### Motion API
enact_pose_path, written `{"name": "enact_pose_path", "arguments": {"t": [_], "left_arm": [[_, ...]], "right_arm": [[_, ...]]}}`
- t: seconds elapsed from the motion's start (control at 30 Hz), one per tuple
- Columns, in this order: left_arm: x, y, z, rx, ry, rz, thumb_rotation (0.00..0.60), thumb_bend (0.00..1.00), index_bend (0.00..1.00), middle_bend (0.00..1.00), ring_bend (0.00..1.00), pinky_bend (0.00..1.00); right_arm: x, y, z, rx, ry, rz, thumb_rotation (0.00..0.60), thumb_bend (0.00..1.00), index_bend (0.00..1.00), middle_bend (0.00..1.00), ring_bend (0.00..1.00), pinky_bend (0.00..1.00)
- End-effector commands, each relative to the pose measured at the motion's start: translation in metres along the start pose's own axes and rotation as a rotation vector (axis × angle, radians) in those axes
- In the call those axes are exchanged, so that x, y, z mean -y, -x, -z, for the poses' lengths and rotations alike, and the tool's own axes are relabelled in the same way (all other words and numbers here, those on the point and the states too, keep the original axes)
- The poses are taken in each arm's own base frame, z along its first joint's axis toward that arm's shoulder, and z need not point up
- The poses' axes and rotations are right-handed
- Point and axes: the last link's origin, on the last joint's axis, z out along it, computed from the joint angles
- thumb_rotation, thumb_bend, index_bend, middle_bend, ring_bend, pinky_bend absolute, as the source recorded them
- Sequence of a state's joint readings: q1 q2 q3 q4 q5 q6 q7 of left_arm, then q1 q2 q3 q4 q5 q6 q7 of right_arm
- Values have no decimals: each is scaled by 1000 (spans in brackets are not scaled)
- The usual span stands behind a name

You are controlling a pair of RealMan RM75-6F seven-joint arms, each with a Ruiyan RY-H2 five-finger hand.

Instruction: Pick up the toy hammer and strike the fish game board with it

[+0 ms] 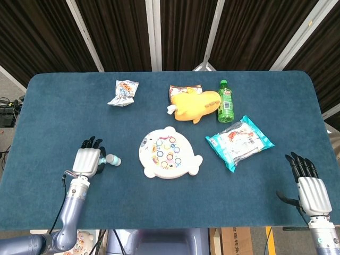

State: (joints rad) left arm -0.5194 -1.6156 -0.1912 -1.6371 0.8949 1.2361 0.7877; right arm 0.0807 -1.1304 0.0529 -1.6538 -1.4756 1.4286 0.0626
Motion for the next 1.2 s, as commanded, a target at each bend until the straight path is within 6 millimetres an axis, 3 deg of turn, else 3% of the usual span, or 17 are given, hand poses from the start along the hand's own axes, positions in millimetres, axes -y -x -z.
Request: {"name": "enact_pose_path", "arguments": {"t": [0.03,1.2], "left_arm": [[-2,1,-1,3,-3,5,600,352,481,144,43,136],[-13,9,-6,25,-10,5,600,375,489,167,57,136]], "right_arm": [[0,0,0,1,1,-1,600,192,0,0,0,0],[0,1,0,13,4,-8,600,192,0,0,0,0]]}}
